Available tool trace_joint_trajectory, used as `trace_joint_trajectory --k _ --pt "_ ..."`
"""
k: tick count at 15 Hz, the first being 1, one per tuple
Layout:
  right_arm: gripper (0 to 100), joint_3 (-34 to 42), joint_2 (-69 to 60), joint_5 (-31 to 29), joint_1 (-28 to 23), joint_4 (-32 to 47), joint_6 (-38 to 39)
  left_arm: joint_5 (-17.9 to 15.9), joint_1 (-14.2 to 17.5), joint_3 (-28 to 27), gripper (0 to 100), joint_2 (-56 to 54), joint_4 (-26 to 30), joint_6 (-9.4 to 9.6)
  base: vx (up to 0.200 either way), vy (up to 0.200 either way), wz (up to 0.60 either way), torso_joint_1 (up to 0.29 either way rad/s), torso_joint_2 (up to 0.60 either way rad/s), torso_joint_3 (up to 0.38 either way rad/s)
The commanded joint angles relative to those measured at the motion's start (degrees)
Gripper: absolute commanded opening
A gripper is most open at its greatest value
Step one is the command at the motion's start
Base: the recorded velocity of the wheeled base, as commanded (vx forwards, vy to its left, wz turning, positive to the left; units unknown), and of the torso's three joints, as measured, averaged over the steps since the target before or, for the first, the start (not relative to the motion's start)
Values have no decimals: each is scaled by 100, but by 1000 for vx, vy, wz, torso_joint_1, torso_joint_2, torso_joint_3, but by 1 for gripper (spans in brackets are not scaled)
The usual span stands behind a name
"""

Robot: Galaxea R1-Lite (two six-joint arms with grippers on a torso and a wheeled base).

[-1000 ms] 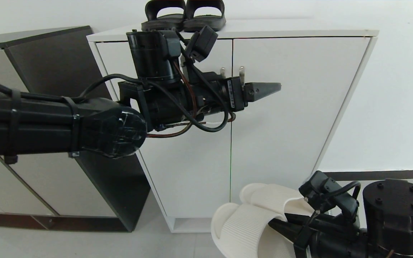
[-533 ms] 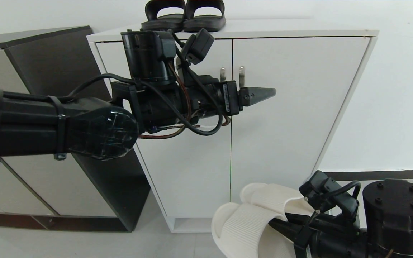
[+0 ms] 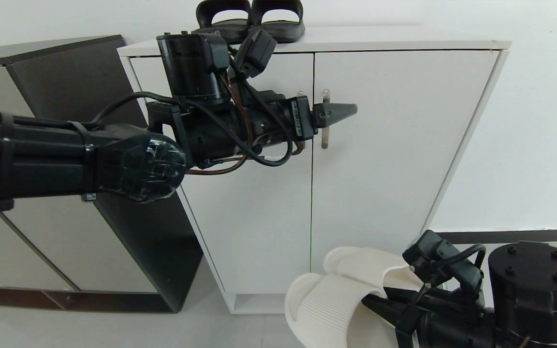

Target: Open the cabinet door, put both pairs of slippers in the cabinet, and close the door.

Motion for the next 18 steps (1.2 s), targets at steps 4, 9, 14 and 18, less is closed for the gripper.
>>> trace_joint_trajectory --k 4,9,14,18 --pt "0 -9 -13 7 0 0 8 8 -134 -760 100 564 366 -24 0 0 0 0 0 0" --pt "0 9 -22 7 105 9 8 17 -275 -813 0 626 366 -24 0 0 0 0 0 0" --pt "0 176 -127 78 290 35 -1 52 -389 75 0 -86 251 12 0 0 0 0 0 0" --pt "0 492 -435 781 343 26 -194 43 -626 971 0 -666 -188 12 0 0 0 0 0 0"
